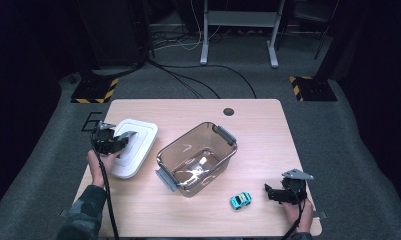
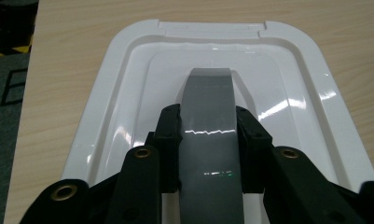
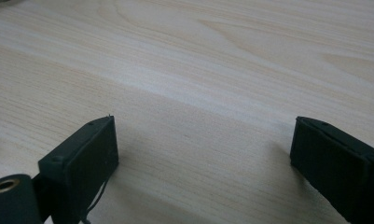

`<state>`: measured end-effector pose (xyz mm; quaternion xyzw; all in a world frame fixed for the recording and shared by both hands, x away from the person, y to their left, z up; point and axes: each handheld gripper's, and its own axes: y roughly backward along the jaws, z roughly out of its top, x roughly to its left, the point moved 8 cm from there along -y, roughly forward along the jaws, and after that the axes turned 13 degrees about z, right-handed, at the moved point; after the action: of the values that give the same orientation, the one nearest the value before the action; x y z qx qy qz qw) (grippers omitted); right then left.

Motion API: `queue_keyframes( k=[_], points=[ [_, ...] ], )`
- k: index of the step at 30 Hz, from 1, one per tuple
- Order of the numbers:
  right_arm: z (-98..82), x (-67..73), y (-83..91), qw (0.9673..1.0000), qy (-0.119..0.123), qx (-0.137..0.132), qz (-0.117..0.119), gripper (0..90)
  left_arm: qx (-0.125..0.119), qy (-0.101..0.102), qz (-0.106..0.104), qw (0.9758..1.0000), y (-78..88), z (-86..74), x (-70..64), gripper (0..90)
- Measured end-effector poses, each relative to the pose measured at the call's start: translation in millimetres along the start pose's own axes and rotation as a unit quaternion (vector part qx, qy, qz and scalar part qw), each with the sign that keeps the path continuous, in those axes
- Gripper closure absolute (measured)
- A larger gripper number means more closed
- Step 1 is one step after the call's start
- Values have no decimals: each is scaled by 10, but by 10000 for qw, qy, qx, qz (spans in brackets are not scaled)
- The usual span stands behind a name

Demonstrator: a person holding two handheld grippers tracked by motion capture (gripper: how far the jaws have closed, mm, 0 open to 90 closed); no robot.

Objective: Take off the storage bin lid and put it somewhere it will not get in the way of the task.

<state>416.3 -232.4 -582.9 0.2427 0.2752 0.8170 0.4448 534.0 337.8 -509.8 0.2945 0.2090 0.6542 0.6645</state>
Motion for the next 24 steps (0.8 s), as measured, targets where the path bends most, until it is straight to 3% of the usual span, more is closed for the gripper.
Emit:
queue_keyframes(
  k=[5, 11, 12, 17, 21, 22, 24],
  points=[
    [0, 0, 0, 10000, -2, 0, -1, 69, 212, 169, 210, 9994, -142, -150, 79, 670],
    [0, 0, 0, 10000, -4, -2, -3, 70, 299, 307, 431, 9982, -245, -259, 130, 671],
    [0, 1, 0, 10000, -4, 0, -3, 70, 385, 286, 591, 9971, -270, -303, 148, 671],
    [0, 1, 0, 10000, -6, -3, -3, 70, 328, 330, 809, 9956, -314, -356, 156, 670],
    [0, 2, 0, 10000, -6, -2, -2, 70, 319, 334, 787, 9958, -311, -358, 151, 664],
    [0, 1, 0, 10000, -4, -3, -2, 70, 404, 366, 711, 9960, -317, -374, 144, 640],
    [0, 1, 0, 10000, -5, -3, -3, 70, 546, 404, 595, 9959, -321, -410, 135, 508]
  ],
)
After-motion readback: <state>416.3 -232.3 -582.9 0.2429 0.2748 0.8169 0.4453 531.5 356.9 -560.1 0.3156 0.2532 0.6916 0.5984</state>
